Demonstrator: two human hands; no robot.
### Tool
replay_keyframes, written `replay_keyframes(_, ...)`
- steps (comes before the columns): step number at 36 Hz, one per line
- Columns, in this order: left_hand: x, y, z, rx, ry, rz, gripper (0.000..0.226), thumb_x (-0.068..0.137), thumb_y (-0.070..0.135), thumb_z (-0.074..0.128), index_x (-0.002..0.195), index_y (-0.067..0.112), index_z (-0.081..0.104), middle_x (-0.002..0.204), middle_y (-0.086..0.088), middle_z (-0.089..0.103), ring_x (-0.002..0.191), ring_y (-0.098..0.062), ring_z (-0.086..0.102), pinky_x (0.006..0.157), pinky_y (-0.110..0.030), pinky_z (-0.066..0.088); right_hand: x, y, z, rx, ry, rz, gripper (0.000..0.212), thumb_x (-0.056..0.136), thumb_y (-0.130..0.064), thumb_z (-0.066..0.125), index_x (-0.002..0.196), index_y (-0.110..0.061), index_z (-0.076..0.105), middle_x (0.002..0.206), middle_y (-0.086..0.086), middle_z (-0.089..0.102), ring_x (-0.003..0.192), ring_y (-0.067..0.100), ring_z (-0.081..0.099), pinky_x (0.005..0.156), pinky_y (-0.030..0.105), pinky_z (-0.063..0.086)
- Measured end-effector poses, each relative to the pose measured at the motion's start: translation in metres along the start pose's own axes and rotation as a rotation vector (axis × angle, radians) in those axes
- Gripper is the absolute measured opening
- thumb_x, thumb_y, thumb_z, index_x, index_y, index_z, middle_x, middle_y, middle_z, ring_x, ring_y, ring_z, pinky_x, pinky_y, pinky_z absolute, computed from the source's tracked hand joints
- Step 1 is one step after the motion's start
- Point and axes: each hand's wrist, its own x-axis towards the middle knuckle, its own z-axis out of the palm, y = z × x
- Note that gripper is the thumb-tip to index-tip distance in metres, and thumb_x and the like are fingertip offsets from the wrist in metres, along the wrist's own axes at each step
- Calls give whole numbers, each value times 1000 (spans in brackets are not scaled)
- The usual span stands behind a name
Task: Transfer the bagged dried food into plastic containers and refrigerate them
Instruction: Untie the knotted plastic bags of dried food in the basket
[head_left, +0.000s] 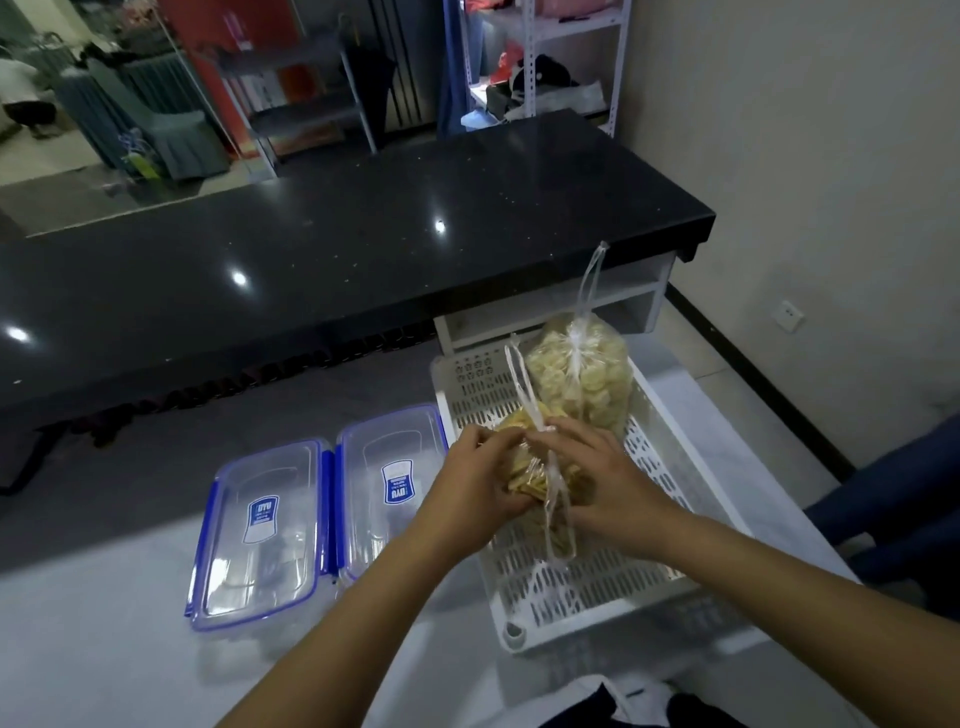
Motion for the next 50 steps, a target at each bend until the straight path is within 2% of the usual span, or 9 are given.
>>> replay_keyframes(6,-30,11,23,-181,76,52,65,76,20,84,135,28,58,118,11,45,109,0,53,98,-20,47,-35,1,-38,-74,-99,-53,83,81,-22,78,140,-58,33,152,-29,21,142,-1,19,114,32,33)
replay_keyframes(11,-51,8,40,-92,-142,61,77,81,39,79,147,39,38,140,18,25,129,-6,43,109,-23,40,-60,19,-45,-96,-221,-32,77,86,-22,71,145,-53,33,156,-30,19,143,-6,17,116,30,31)
replay_keyframes(14,-49,9,37,-56,-118,63,67,86,46,72,145,38,42,141,15,29,129,-5,41,110,-28,41,-62,21,-52,96,-135,21,70,87,-8,61,141,-48,44,154,-28,30,141,-8,26,113,32,39)
replay_keyframes(16,-44,10,33,-19,-57,63,56,87,47,69,139,35,52,137,11,39,127,-5,43,110,-29,40,-58,20,-56,136,-54,42,56,92,-15,62,137,-46,50,149,-25,39,138,-6,34,111,34,41)
replay_keyframes(23,-21,32,26,33,70,59,26,89,40,69,113,30,70,121,12,53,118,-6,49,99,-26,43,-39,5,-62,-31,69,85,29,88,-34,70,117,-33,69,141,-13,51,130,7,47,110,36,39)
replay_keyframes(34,-12,39,32,-83,123,-46,6,87,27,74,90,22,76,120,13,55,109,-7,58,93,-38,54,-27,-2,-38,-113,135,30,12,93,-20,64,102,-19,71,114,-11,61,101,9,58,94,32,52)
replay_keyframes(38,-17,42,25,-170,187,-20,5,87,21,75,84,25,76,119,16,52,106,-2,59,87,-30,56,-28,-8,-46,19,192,-9,11,93,-17,65,99,-17,74,112,-10,61,103,9,59,93,29,52)
replay_keyframes(44,-32,47,10,-176,335,30,5,84,21,78,81,24,76,115,10,50,108,2,54,90,-9,43,-34,-15,-61,70,285,-154,9,85,-14,75,92,-19,77,113,-9,58,111,6,56,96,17,46)
replay_keyframes(50,-33,34,21,-217,302,-128,6,81,20,80,80,23,76,105,14,49,103,4,51,85,-7,41,-39,3,-41,24,272,-86,8,82,-15,78,84,-23,77,109,-10,57,103,8,59,90,28,54)
